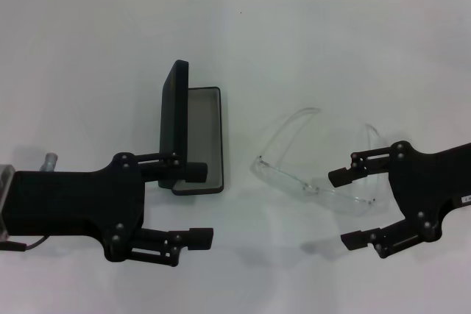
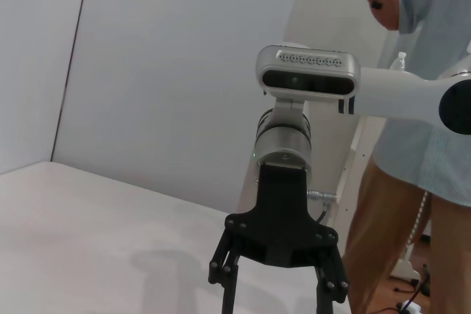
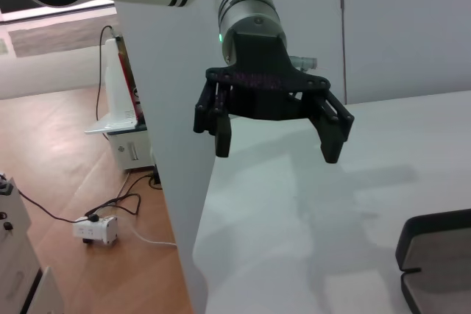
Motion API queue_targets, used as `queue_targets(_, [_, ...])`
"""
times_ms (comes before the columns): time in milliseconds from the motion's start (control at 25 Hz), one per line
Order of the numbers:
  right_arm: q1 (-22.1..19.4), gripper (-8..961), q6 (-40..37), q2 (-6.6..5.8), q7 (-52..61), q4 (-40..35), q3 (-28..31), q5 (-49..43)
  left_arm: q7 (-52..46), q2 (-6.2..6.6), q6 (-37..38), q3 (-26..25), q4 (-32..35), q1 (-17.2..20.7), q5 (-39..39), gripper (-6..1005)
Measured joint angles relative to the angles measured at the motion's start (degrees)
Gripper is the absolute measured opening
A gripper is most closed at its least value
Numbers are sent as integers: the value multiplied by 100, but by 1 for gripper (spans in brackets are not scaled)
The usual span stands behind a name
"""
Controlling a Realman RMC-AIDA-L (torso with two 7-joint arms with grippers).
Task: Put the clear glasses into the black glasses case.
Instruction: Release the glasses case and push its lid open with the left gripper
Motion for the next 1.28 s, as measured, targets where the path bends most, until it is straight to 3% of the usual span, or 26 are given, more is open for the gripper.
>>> queue_targets(480, [-12,807,38,9,-20,133,1,81,-212,-8,-336,1,10,-70,-186,867])
queue_targets(720, [-33,807,45,5,-24,189,19,170,-1859,57,-781,-84,323,-471,-250,863])
queue_targets(920, [-123,807,129,2,-70,451,44,496,-4012,43,-1661,-191,1016,-1038,739,859])
queue_targets(1160, [-366,806,303,-12,-521,724,45,1164,-6290,16,-2186,680,2080,-1634,2869,855])
queue_targets(1280, [-451,806,308,-28,-566,766,82,1263,-6952,22,-2158,872,2253,-1842,3386,853])
